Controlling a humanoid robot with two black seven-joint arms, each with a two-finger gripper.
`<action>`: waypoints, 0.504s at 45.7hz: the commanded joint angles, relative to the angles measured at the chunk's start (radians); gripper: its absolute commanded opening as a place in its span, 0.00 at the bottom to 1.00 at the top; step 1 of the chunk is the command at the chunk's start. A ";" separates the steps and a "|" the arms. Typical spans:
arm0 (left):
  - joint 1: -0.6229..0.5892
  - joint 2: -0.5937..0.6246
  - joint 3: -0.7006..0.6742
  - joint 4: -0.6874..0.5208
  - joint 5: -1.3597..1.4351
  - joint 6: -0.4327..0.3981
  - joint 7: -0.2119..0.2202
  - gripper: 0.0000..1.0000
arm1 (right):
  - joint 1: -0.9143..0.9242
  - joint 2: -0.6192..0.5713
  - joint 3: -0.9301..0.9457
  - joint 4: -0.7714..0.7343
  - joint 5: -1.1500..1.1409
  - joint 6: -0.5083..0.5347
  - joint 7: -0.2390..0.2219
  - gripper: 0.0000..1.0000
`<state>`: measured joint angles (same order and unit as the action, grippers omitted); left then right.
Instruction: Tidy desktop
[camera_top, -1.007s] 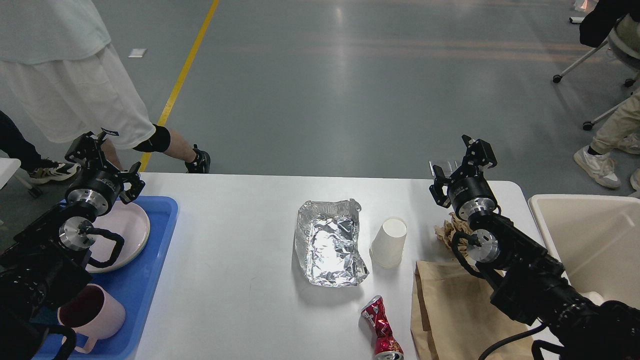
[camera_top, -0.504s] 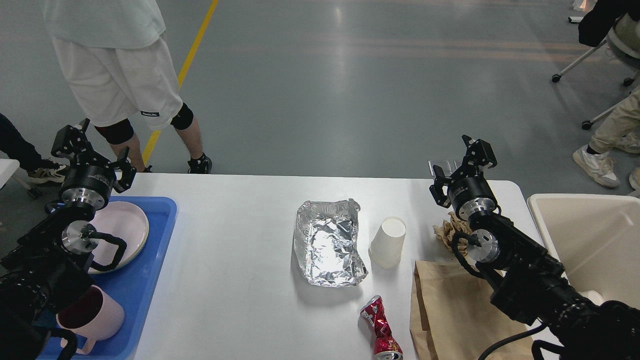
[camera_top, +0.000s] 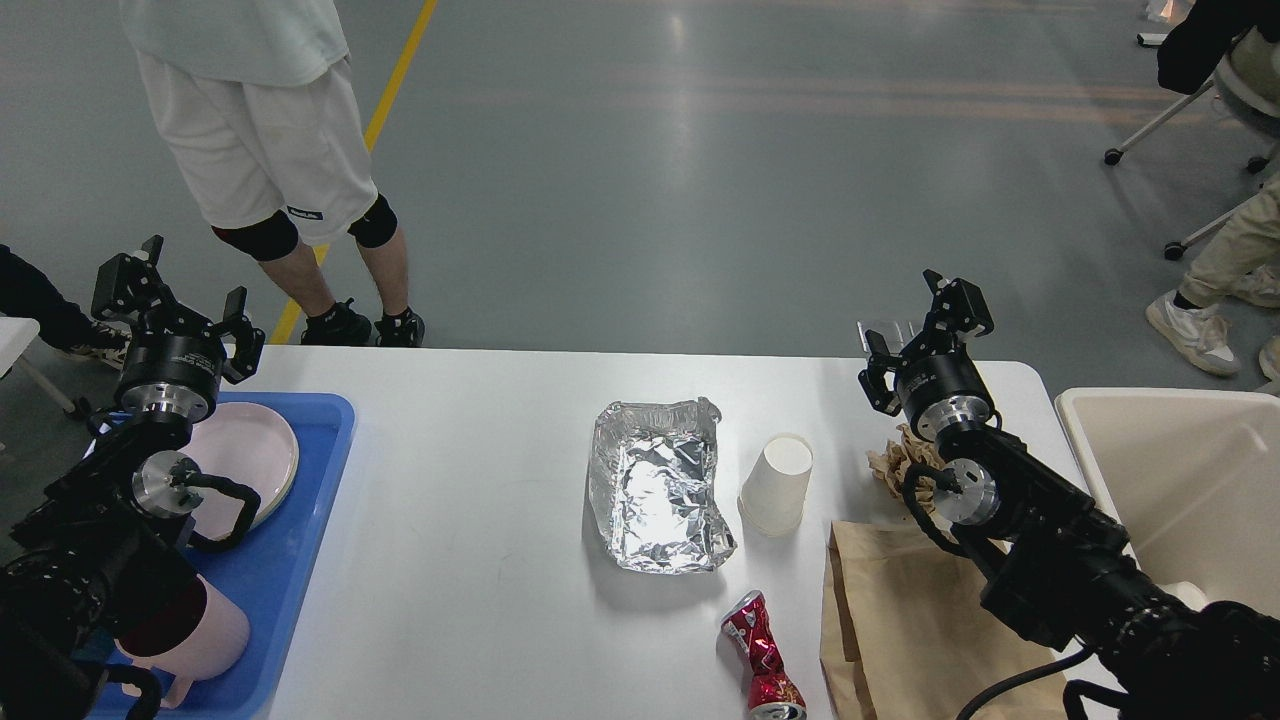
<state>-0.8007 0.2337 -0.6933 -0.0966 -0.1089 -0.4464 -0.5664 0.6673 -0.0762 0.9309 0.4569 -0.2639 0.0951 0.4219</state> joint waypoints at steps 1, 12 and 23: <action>0.000 -0.005 -0.002 0.000 0.000 0.000 -0.041 0.97 | 0.000 0.001 0.000 -0.001 0.000 -0.002 -0.002 1.00; 0.012 -0.005 0.000 0.000 0.000 0.000 -0.101 0.97 | 0.021 -0.013 0.002 0.009 0.000 -0.005 -0.008 1.00; 0.014 -0.005 0.000 0.000 0.000 0.000 -0.115 0.97 | 0.092 -0.072 0.002 0.011 0.000 -0.002 -0.009 1.00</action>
<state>-0.7871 0.2283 -0.6934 -0.0966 -0.1089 -0.4464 -0.6777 0.7274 -0.1141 0.9329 0.4695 -0.2638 0.0932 0.4129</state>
